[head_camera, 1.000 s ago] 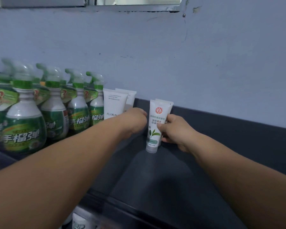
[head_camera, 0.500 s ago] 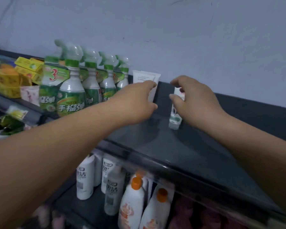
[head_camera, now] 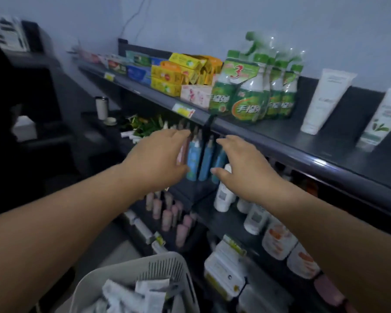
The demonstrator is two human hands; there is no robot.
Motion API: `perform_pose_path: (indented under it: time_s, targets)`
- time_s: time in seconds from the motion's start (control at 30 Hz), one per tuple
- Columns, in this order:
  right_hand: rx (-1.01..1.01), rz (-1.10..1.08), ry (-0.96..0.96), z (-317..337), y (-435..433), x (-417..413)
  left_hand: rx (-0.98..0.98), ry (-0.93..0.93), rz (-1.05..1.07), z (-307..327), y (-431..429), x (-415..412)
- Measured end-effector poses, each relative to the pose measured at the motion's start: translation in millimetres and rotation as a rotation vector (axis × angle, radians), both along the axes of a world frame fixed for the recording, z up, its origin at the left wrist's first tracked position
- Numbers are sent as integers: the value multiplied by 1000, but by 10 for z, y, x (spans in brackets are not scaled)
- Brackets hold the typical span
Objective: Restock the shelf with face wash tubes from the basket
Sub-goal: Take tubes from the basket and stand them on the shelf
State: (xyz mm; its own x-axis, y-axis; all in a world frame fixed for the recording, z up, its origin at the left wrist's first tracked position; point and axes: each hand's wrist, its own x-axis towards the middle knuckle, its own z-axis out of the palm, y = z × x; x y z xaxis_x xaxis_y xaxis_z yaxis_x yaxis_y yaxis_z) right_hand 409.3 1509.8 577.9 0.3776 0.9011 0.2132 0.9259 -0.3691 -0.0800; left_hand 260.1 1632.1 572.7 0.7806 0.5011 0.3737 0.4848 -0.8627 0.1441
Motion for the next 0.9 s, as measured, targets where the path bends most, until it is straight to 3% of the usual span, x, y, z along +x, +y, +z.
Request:
perform_pose_path:
  time_s: [0.27, 0.53, 0.77, 0.9]
  targets:
    - [-150, 46, 180, -1183, 519, -713, -227, 180, 209, -1135, 457, -1096]
    - [-393, 53, 423, -2787, 677, -1052, -511, 389, 334, -2579, 582, -1541]
    - [-536, -181, 709, -3965, 710, -1175, -794, 423, 431, -3700, 494, -1467]
    - [-552, -379, 889, -4550, 682, -1166, -1085, 410, 489, -4255, 418, -1301]
